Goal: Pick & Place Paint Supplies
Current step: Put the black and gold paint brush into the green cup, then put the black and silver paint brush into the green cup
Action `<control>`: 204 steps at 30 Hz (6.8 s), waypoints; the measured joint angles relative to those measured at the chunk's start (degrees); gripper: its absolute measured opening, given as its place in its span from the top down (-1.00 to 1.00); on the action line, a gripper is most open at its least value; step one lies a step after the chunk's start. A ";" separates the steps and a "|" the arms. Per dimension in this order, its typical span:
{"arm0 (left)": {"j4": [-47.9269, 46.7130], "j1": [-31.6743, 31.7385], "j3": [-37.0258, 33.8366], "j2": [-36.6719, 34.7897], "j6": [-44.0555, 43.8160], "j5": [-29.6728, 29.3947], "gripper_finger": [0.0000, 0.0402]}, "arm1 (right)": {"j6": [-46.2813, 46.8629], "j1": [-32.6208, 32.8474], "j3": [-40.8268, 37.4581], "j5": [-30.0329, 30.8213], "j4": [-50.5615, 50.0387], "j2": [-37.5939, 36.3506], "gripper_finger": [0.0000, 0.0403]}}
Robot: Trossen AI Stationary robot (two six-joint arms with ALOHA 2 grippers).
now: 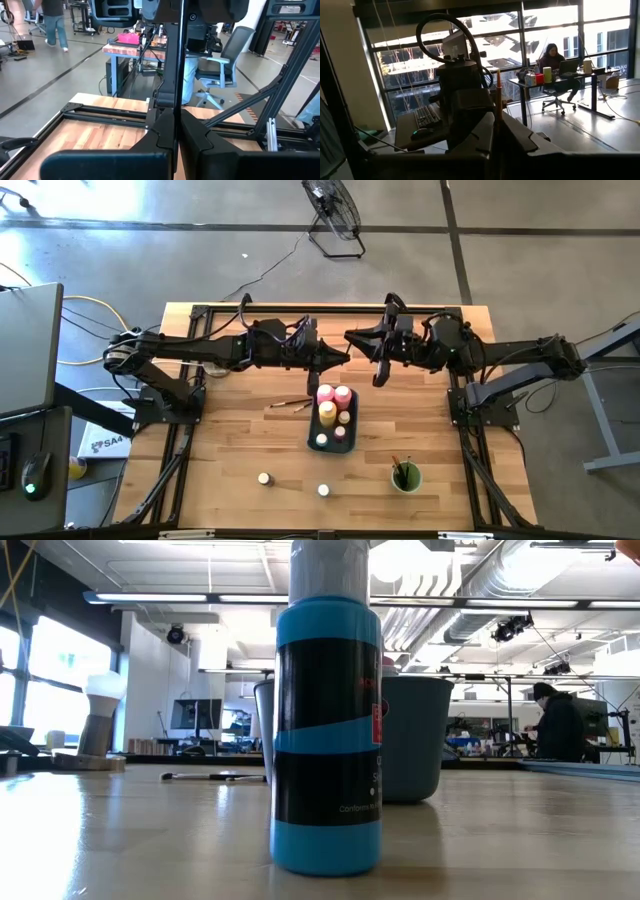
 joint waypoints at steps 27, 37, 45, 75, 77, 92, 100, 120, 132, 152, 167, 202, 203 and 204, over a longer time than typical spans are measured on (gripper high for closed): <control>-0.13 0.13 0.00 0.00 1.40 1.46 0.54 | 0.06 0.04 -0.02 -1.94 -0.70 -0.41 0.97; -0.86 0.15 0.00 -0.37 1.92 1.00 0.01 | 0.03 0.04 -0.04 0.97 -9.13 -5.80 0.98; -2.41 0.17 -0.02 -1.66 1.92 -0.28 -0.02 | 4.86 1.23 -0.04 8.31 -24.72 -13.91 0.98; -7.43 0.13 -0.02 -1.79 -1.55 0.43 -0.02 | 25.74 49.59 0.02 69.60 -32.89 -7.81 0.98; -7.39 0.13 -0.02 -1.79 -1.57 1.58 -0.02 | 26.15 52.35 0.01 70.42 -32.67 -6.52 0.98; -7.13 0.13 -0.02 -1.77 -3.69 1.69 -0.02 | 34.25 66.32 0.00 68.61 -37.85 1.16 0.98; -7.17 0.13 0.00 -1.75 -6.27 1.68 -0.02 | 51.24 67.73 0.00 68.35 -51.20 7.58 0.98; -7.21 0.13 0.02 -1.73 -6.27 1.68 -0.02 | 69.77 67.21 -0.11 67.58 -59.59 21.95 0.98; -7.66 0.13 0.02 -1.73 -6.27 1.68 -0.02 | 82.74 67.21 -10.83 61.36 -58.09 21.99 0.98; -10.64 0.12 0.02 -1.68 -6.30 1.66 -0.02 | 82.52 66.77 -12.22 56.15 -54.39 21.99 0.70; -10.62 0.13 0.02 -1.68 -8.24 1.66 -0.02 | 66.50 65.90 -9.04 55.76 -54.14 18.35 0.42; -10.62 0.13 0.02 -0.66 -8.66 -2.25 -0.02 | 20.80 65.58 -8.50 75.20 -20.76 -10.62 0.47; -10.69 0.13 0.02 -0.66 -7.90 -1.89 -0.02 | 20.82 65.26 -8.50 76.42 -19.25 -10.62 0.47; -10.70 0.13 0.02 -0.66 -6.87 -1.23 -0.02 | 20.80 64.71 -8.50 76.55 -18.04 -10.70 0.47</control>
